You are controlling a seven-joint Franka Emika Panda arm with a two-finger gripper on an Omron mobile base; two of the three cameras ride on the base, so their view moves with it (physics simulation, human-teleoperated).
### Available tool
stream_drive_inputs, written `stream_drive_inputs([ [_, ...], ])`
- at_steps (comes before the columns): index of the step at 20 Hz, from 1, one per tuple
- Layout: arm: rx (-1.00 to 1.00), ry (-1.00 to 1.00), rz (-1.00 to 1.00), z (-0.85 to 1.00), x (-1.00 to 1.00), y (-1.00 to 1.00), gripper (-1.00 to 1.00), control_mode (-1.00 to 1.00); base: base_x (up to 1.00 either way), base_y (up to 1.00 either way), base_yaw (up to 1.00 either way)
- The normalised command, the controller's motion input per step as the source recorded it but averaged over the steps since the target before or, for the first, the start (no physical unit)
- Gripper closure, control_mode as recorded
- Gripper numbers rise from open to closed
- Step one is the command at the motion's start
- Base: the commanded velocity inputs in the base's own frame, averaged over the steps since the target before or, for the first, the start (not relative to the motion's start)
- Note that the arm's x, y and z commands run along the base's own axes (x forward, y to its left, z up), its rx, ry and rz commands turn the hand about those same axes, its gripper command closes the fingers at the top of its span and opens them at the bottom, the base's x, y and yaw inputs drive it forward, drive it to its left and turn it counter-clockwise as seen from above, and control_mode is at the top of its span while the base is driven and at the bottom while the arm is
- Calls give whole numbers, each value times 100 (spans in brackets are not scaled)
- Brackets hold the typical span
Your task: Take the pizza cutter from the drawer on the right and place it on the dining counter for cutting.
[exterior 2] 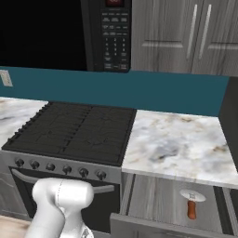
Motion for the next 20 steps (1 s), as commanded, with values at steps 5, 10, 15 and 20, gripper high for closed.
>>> stream_drive_inputs([
  [5,0,0,0,-6,-71,-40,100,-100,0,0,0],
  [10,0,0,0,-8,-68,-37,100,-100,0,0,0],
  [15,0,0,0,-4,-68,-38,100,-100,0,0,0],
  [20,0,0,0,0,-45,-31,100,-100,0,0,0],
])
